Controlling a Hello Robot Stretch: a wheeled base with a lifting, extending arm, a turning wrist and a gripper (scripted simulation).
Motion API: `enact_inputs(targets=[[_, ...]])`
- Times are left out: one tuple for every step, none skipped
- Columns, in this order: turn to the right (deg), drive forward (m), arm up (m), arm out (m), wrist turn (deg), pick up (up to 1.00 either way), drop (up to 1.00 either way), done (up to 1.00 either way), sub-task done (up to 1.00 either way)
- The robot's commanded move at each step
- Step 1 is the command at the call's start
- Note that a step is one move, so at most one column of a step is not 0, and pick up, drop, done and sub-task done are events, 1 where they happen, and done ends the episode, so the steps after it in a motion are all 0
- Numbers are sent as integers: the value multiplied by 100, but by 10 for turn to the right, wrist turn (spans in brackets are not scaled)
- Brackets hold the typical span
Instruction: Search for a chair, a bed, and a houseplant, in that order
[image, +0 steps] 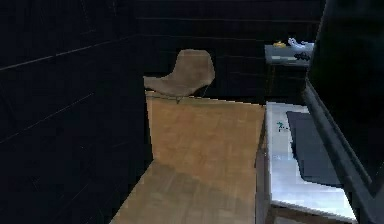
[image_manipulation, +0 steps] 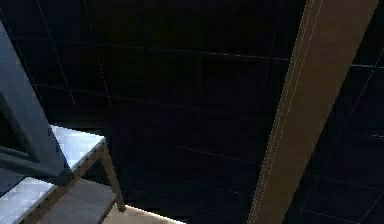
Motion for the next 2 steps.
enact_inputs(targets=[[0,60,0,0,0,0,0,0,0],[30,0,0,0,0,0,0,0,0]])
